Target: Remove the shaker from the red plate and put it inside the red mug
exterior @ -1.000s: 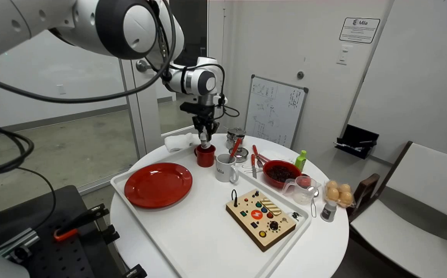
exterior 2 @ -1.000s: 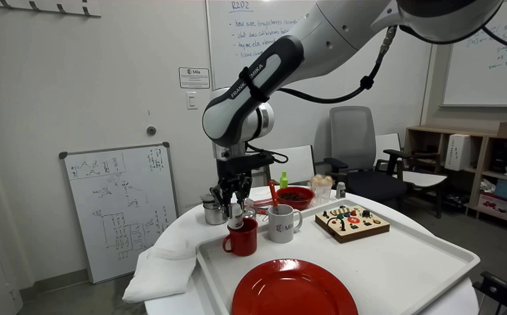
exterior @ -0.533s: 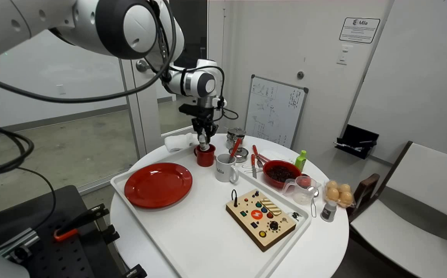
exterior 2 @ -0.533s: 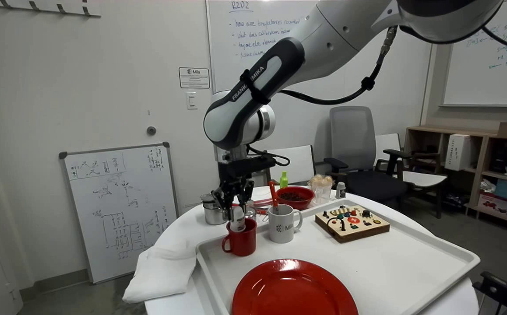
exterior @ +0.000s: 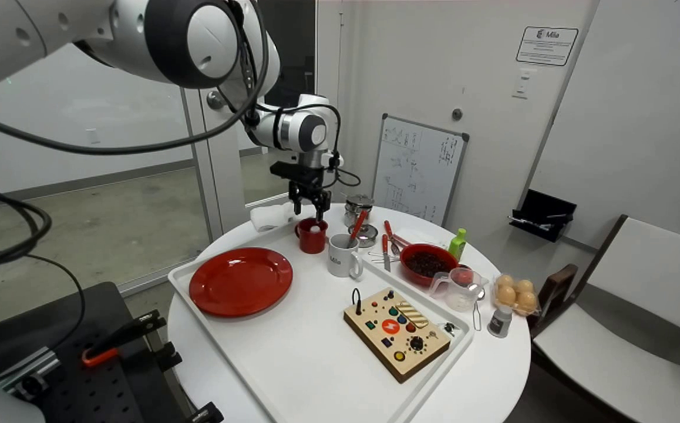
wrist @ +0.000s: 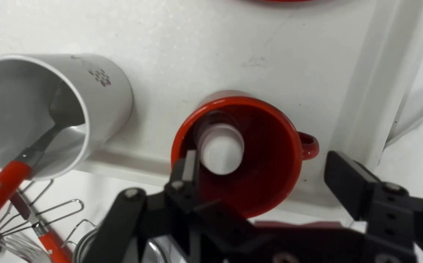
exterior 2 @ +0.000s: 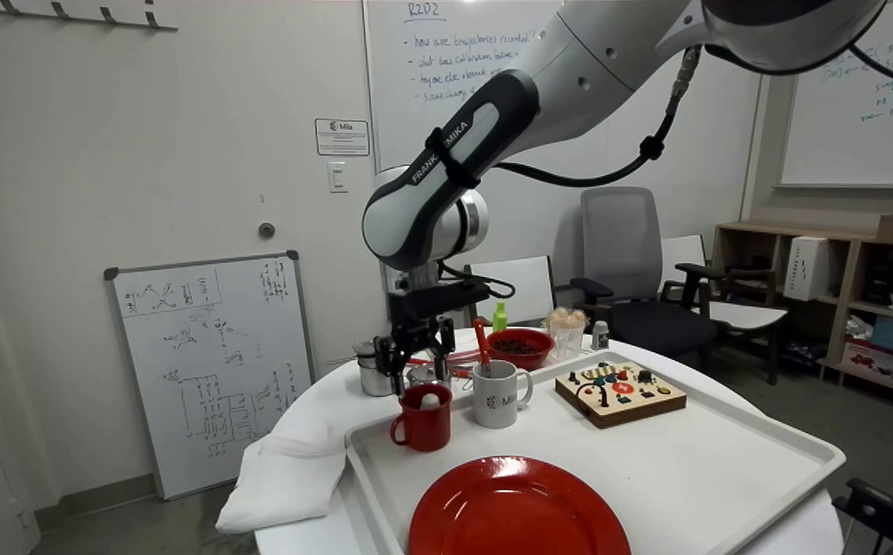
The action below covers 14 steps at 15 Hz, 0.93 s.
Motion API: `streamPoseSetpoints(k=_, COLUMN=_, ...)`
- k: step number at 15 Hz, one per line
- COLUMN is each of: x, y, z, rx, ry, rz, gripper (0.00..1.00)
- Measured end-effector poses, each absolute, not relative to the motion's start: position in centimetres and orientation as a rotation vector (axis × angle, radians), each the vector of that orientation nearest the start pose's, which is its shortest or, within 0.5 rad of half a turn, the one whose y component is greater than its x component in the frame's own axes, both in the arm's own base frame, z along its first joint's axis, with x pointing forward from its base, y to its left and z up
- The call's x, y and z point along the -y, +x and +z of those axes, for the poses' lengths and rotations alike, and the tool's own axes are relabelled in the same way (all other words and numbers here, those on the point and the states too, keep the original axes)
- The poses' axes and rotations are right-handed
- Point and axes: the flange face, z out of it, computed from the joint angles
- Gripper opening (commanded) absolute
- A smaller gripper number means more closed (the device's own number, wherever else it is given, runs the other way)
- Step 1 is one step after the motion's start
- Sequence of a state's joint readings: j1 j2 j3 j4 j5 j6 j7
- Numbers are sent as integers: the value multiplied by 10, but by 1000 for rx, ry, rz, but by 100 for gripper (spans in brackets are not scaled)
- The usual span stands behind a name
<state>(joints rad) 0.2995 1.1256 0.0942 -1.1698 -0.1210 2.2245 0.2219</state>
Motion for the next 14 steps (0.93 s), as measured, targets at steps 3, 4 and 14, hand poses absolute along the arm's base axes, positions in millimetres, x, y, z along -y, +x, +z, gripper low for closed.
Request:
streamPoseSetpoints(k=3, x=-266, y=696, z=92, rx=314, ry=-3146, rz=80, gripper=100)
streamPoseSetpoints(k=4, x=-267, y=696, z=94, rx=316, ry=-3141, rz=63, gripper=100)
streamPoseSetpoints(k=14, x=-272, y=666, z=165, rx=473, ry=-3047, rz=-255, gripper=100)
